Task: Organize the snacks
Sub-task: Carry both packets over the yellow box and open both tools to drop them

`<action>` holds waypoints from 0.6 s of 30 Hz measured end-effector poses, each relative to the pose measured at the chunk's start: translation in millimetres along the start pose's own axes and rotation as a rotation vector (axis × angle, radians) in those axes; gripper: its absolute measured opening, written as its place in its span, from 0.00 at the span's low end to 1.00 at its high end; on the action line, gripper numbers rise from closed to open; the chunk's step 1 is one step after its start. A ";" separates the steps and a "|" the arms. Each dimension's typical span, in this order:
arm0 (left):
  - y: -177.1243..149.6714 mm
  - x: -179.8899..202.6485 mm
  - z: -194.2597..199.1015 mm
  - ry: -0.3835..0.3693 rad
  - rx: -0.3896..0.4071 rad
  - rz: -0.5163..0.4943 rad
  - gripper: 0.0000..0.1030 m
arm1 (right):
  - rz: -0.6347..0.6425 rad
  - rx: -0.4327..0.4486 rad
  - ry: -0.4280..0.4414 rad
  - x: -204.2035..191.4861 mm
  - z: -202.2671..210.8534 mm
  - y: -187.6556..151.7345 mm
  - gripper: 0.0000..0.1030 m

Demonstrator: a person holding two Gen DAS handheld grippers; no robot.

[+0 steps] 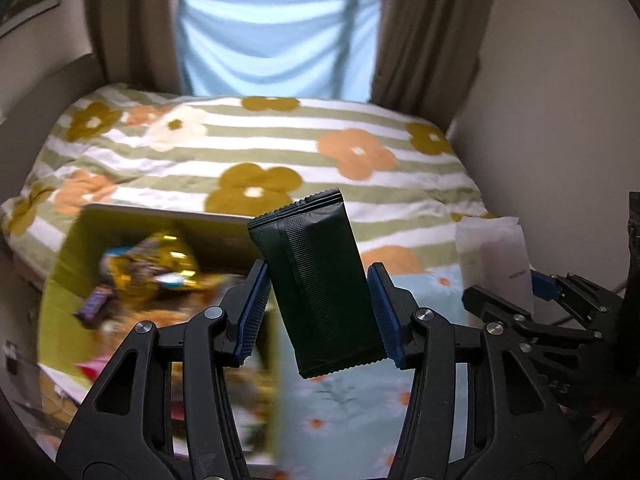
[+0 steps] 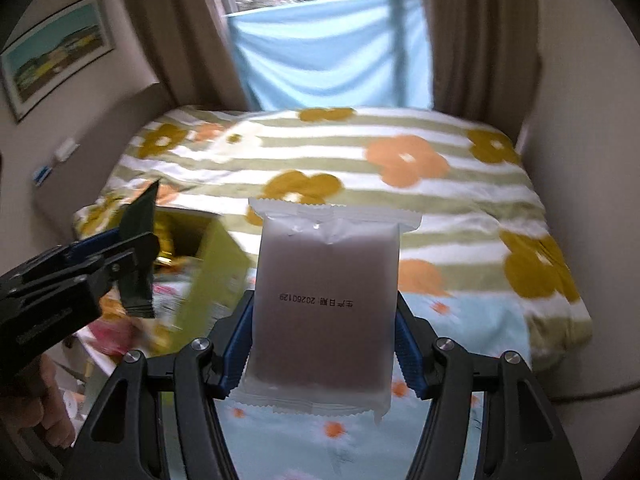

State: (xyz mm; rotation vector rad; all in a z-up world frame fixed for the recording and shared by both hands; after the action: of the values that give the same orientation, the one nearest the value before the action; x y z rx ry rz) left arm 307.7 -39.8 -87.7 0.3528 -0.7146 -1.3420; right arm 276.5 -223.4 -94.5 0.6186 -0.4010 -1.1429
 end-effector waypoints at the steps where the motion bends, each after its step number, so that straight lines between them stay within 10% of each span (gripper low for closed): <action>1: 5.1 -12.2 2.9 0.003 0.004 0.006 0.45 | 0.008 0.006 0.009 -12.2 -1.4 7.4 0.57; 18: 26.9 -231.6 -10.2 0.090 -0.105 0.050 0.45 | 0.001 -0.032 0.103 -174.6 -71.6 64.6 0.57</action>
State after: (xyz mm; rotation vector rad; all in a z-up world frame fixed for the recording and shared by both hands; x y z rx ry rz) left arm 320.7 187.2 -140.2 0.3069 -0.5726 -1.3023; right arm 299.8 -25.6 -105.6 0.6464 -0.2948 -1.1093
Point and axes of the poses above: each gripper's, at about its wrist camera, not at the fingertips, and z roughly against the way its jaws point, x to its right, y to its top, the point moved 3 cm from there along -z, roughly the way its jaws point, and after that the axes turned 13 degrees about z, right-handed, at the moved point
